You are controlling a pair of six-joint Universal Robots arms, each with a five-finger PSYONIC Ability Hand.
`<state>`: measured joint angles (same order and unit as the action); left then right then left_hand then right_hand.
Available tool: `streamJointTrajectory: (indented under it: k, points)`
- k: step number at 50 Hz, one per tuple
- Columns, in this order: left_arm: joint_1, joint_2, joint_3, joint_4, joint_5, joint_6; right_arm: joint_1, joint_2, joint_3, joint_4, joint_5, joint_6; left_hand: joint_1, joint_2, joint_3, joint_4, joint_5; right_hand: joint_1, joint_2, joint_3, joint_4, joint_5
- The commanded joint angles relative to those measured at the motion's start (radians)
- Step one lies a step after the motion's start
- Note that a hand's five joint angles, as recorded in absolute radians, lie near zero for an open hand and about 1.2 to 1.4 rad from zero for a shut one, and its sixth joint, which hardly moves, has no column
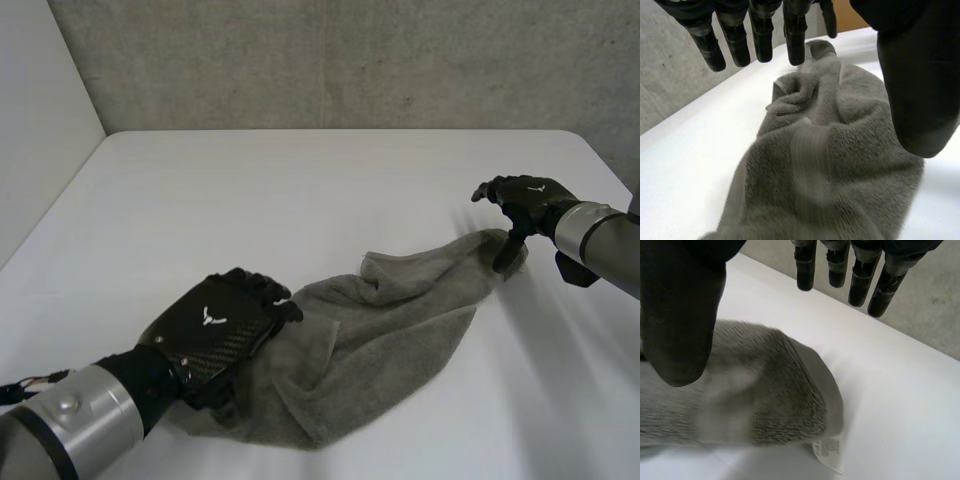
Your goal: Fold the towel.
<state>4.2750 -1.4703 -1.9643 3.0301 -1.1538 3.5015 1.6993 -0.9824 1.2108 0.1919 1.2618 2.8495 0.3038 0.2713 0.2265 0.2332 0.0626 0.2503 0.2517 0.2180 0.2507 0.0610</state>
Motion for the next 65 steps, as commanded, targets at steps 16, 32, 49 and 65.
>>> streamJointTrajectory:
  k: [16,32,49,65]
  points:
    - [-0.106,-0.309,0.1,0.032,-0.014,0.013,-0.029,-0.349,0.552,-0.022,-0.269,-0.251,-0.07,-0.037,-0.052,-0.059,-0.003,-0.076,-0.077,-0.044,-0.076,-0.061]
    - [-0.129,-0.361,0.143,0.024,-0.05,0.01,-0.015,-0.14,0.516,-0.029,-0.272,-0.268,1.027,1.06,-0.052,-0.059,1.094,0.363,0.362,-0.044,-0.076,0.378]
    - [-0.132,-0.271,0.111,0.019,-0.129,0.001,-0.027,-0.196,0.539,-0.022,-0.292,-0.265,1.092,1.125,-0.052,-0.059,1.159,1.146,1.145,-0.044,-0.076,1.161]
    - [-0.1,-0.136,0.076,0.022,-0.184,-0.019,-0.015,-0.383,0.572,0.052,-0.323,-0.217,1.092,1.125,-0.052,-0.059,1.159,0.698,0.696,-0.044,-0.076,0.713]
